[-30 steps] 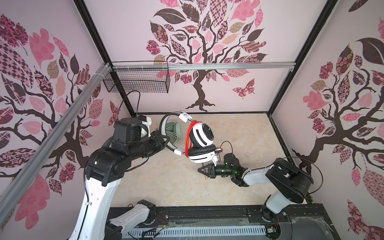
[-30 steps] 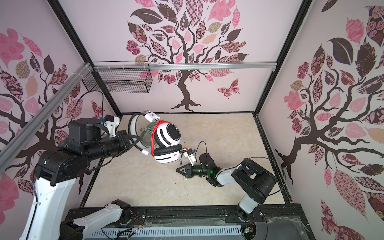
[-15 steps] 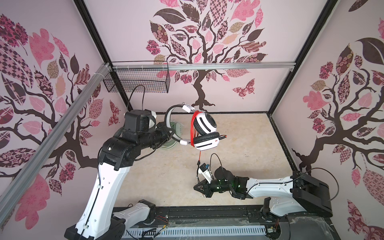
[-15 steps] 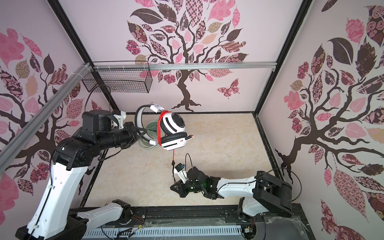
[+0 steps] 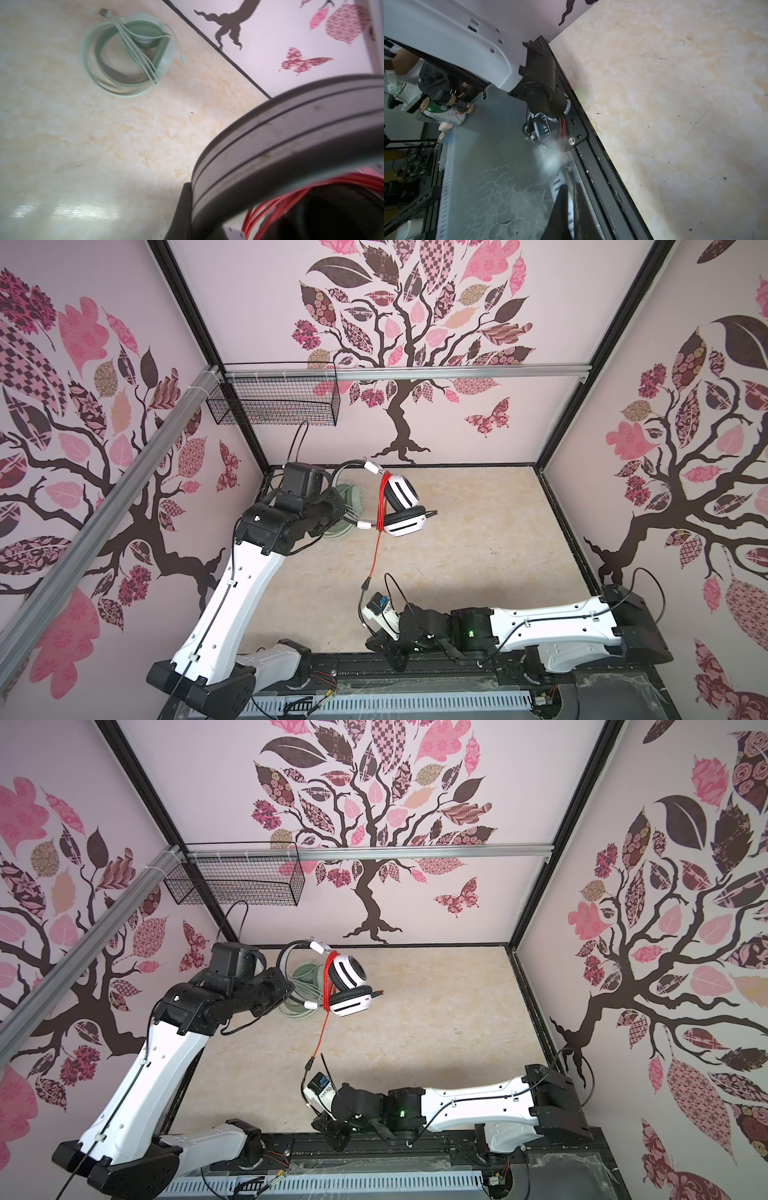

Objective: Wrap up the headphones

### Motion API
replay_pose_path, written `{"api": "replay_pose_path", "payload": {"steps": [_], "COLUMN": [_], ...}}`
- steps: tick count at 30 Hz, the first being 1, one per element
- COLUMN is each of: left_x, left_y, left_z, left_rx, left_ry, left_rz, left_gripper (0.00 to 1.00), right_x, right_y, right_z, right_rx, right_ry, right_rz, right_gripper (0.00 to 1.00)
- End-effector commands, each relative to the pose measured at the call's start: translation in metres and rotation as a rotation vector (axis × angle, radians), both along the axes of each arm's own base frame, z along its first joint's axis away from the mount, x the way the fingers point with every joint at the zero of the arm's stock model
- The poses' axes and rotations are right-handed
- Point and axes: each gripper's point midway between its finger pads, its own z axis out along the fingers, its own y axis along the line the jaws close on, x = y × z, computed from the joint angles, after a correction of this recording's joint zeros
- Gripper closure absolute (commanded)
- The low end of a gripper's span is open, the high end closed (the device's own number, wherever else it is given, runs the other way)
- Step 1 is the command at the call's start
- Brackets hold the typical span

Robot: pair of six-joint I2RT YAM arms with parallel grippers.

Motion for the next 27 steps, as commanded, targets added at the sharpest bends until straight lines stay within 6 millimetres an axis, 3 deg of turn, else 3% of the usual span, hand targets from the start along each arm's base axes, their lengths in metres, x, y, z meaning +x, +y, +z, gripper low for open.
{"api": "replay_pose_path", "payload": {"steps": [1, 4, 8, 18, 21, 23, 27], "left_x": [0.008, -0.002, -0.016, -0.052, -0.063, -0.071, -0.087], "left_y": [0.030, 0.044, 0.050, 0.029, 0.015, 0.007, -0.005], "left_z": [-0.011, -0.035, -0.059, -0.106, -0.109, -0.108, -0.107], "left_rx": [0.140, 0.213, 0.253, 0.338, 0.362, 0.375, 0.381], "left_ry": [-0.040, 0.028, 0.075, 0.162, 0.163, 0.169, 0.177], "left_rz": [0.109, 0.142, 0.148, 0.057, -0.007, -0.056, -0.168], "left_gripper": [1.00, 1.00, 1.00, 1.00, 1.00, 1.00, 1.00], "right_x": [-0.008, -0.006, 0.002, 0.039, 0.064, 0.086, 0.108], "right_y": [-0.027, -0.044, -0.062, -0.078, -0.083, -0.085, -0.079], "right_z": [0.039, 0.071, 0.100, 0.155, 0.157, 0.150, 0.126], "right_rx": [-0.011, 0.014, 0.008, 0.041, 0.031, 0.006, -0.078], "right_ry": [-0.023, -0.047, -0.108, -0.267, -0.280, -0.290, -0.334], "right_rz": [0.041, 0.039, 0.014, -0.082, -0.118, -0.157, -0.179], "right_gripper": [1.00, 1.00, 1.00, 1.00, 1.00, 1.00, 1.00]}}
